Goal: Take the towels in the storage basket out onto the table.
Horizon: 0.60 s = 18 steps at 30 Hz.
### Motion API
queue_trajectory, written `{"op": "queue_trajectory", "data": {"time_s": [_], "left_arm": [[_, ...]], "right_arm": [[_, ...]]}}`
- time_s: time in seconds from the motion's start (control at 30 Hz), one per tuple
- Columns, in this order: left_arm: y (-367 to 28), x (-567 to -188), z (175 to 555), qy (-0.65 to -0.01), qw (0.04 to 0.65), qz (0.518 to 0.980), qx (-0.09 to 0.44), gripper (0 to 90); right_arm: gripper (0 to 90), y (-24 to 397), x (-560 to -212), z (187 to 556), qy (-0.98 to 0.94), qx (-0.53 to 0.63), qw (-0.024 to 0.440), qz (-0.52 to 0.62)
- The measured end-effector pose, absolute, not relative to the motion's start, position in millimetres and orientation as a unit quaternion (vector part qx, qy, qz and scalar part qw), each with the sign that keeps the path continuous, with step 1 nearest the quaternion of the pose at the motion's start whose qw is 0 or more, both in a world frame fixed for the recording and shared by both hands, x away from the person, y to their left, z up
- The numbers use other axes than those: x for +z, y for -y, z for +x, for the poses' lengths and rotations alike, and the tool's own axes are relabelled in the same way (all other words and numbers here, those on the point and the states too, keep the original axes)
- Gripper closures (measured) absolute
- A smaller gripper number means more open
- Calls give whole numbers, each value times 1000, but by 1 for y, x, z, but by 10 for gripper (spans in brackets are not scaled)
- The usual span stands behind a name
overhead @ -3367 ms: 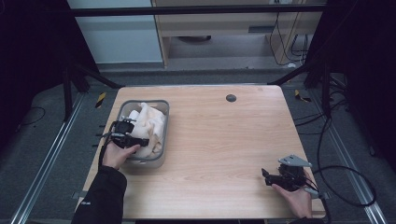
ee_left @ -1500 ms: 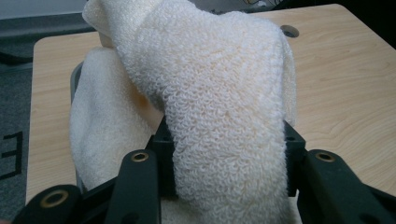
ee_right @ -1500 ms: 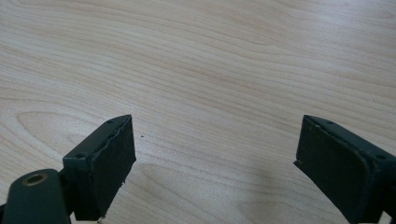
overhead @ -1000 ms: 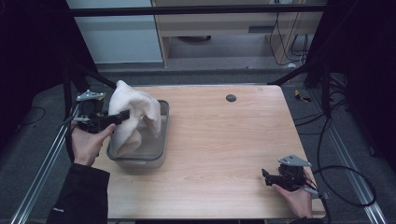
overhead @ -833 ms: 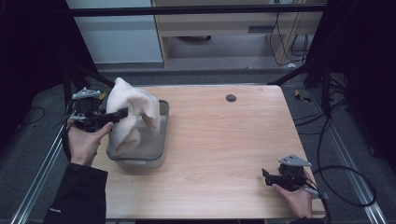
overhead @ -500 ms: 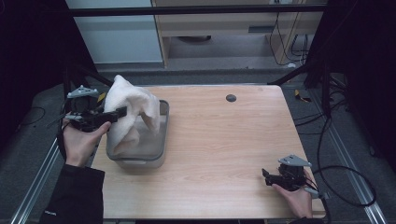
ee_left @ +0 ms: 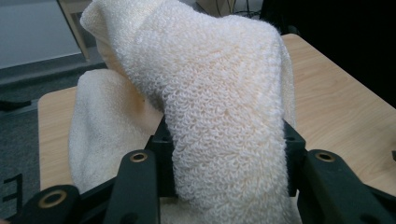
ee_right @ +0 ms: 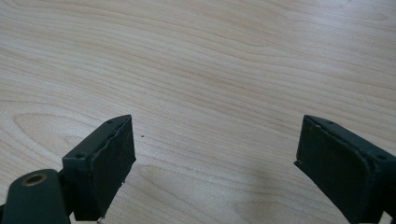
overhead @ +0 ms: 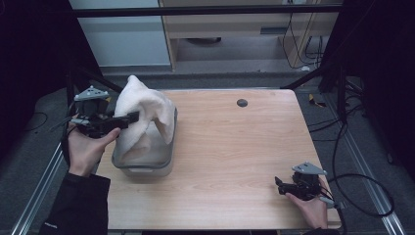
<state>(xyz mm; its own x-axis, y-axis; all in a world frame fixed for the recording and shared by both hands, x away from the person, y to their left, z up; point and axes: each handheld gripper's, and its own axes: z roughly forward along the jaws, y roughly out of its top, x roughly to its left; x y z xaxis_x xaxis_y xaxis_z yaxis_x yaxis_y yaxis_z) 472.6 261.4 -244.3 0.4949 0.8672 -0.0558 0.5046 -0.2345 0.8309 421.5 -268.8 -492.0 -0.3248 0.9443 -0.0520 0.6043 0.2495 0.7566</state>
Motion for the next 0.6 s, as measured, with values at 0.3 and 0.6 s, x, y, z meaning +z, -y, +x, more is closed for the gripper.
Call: {"op": "queue_trajectory", "data": {"time_s": [0.3, 0.6], "left_arm": [[-230, -238, 472, -424, 419, 776, 207, 546], [-197, -235, 472, -393, 418, 796, 194, 546]], "right_arm": [[115, 269, -491, 421, -744, 328, 259, 521], [114, 269, -491, 421, -743, 331, 259, 521]]}}
